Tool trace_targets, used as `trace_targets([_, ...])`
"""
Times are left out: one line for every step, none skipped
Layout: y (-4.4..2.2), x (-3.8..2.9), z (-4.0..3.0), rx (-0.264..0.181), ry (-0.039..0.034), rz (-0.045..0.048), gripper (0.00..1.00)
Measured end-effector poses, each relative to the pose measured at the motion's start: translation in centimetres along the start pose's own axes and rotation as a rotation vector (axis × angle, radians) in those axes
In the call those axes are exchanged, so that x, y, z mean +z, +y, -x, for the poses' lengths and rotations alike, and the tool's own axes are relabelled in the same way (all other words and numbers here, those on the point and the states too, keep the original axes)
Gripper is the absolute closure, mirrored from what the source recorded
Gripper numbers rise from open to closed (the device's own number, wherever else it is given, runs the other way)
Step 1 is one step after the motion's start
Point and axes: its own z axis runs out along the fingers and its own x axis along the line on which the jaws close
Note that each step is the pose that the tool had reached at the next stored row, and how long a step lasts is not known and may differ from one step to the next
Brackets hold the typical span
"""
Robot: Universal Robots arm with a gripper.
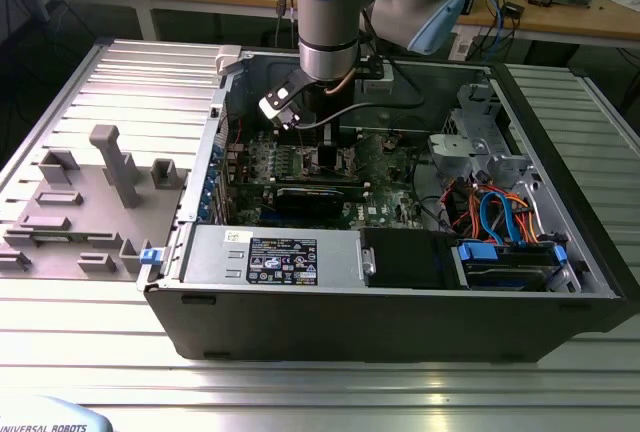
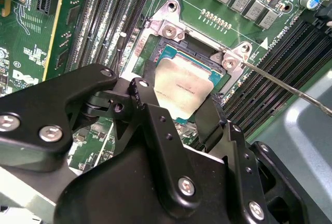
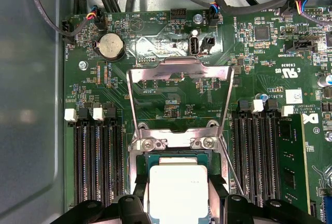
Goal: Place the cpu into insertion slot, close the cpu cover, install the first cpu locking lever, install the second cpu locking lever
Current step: 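Place the cpu into insertion slot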
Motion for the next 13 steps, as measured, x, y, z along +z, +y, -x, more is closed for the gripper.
trace_targets([0.0, 0.0, 0.0, 0.0, 0.0, 0.0, 0.46])
trace_targets([0.0, 0.0, 0.0, 0.0, 0.0, 0.0, 0.46])
trace_targets([0.0, 0.0, 0.0, 0.0, 0.0, 0.0, 0.46])
trace_targets([0.0, 0.01, 0.0, 0.0, 0.0001, 0.0, 0.46])
trace_targets([0.0, 0.01, 0.0, 0.0, 0.0001, 0.0, 0.46])
trace_targets([0.0, 0.01, 0.0, 0.0, 0.0, 0.0, 0.46])
trace_targets([0.0, 0.01, 0.0, 0.0, 0.0, 0.0, 0.46])
trace_targets([0.0, 0.01, 0.0, 0.0, 0.0, 0.0001, 0.46])
trace_targets([-0.02, -0.08, 0.0, -0.007, -0.0209, 0.0005, 0.46])
trace_targets([-0.01, -0.23, -0.03, -0.011, -0.0213, 0.0009, 0.46])
trace_targets([-0.02, -0.14, -0.15, -0.024, -0.0205, 0.0009, 0.46])
trace_targets([-0.04, -0.03, -0.15, -0.024, -0.0208, 0.0006, 0.46])
trace_targets([-0.04, 0.01, -0.14, -0.024, -0.0209, 0.0006, 0.46])
